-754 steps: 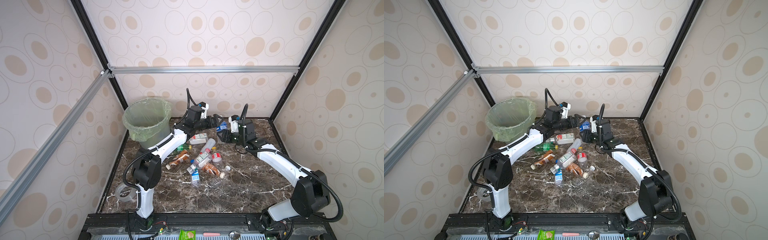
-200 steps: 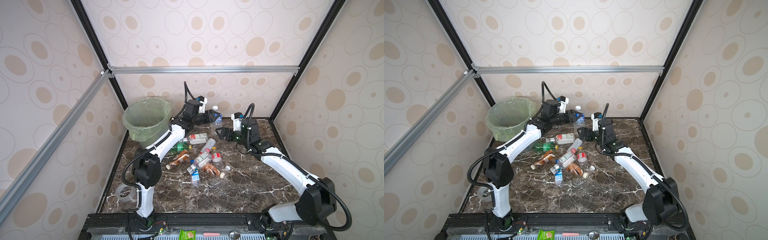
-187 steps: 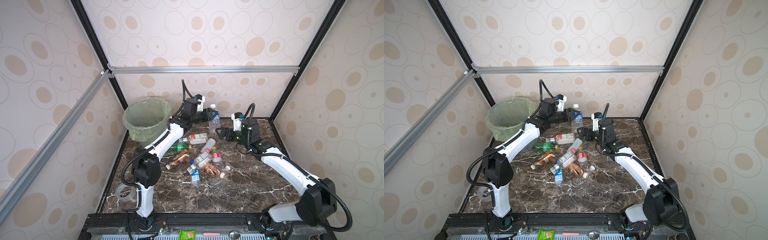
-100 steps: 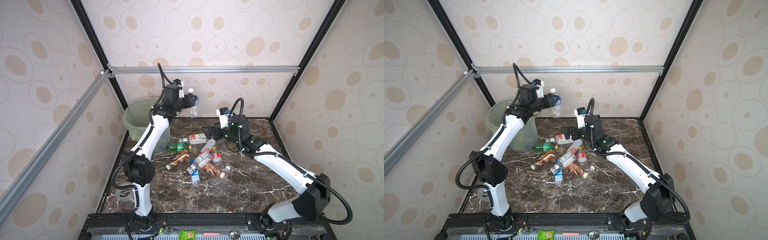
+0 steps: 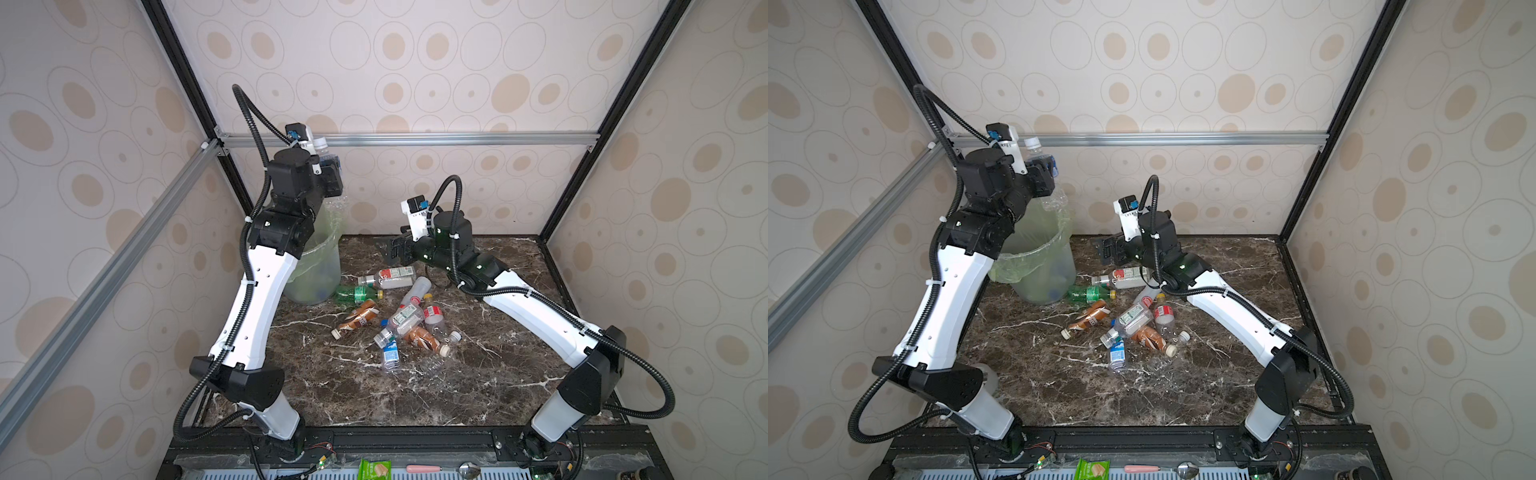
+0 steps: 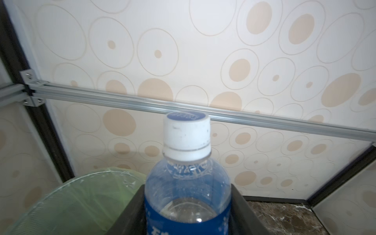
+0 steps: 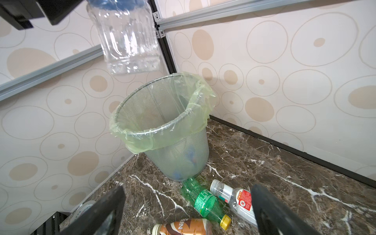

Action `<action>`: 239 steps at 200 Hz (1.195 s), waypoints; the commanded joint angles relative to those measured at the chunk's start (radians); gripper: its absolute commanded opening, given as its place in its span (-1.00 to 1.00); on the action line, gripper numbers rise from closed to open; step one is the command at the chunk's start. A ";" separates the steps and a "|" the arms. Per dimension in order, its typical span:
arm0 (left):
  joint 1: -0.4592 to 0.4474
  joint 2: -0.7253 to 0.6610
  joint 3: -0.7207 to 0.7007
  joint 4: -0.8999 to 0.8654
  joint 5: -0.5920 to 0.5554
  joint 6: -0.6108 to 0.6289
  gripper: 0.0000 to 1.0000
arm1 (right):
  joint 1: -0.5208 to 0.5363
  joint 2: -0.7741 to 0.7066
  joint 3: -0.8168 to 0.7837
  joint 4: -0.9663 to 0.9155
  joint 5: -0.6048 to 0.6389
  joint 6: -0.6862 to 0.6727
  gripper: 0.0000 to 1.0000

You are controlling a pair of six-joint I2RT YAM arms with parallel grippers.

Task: Throw the plastic bottles in the bin
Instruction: Throw the plastic bottle into the trash bin, then pick up the plastic bottle from the plastic bottle.

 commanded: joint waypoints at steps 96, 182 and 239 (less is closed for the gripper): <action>0.139 0.022 -0.170 -0.088 0.008 -0.067 0.98 | 0.008 -0.021 -0.059 -0.035 0.032 -0.018 0.98; 0.006 -0.011 -0.227 0.005 0.188 -0.132 0.98 | 0.001 -0.048 -0.130 -0.062 0.110 0.017 0.98; -0.173 0.065 -0.257 0.018 0.201 -0.128 0.98 | -0.064 -0.142 -0.302 -0.097 0.168 0.079 0.98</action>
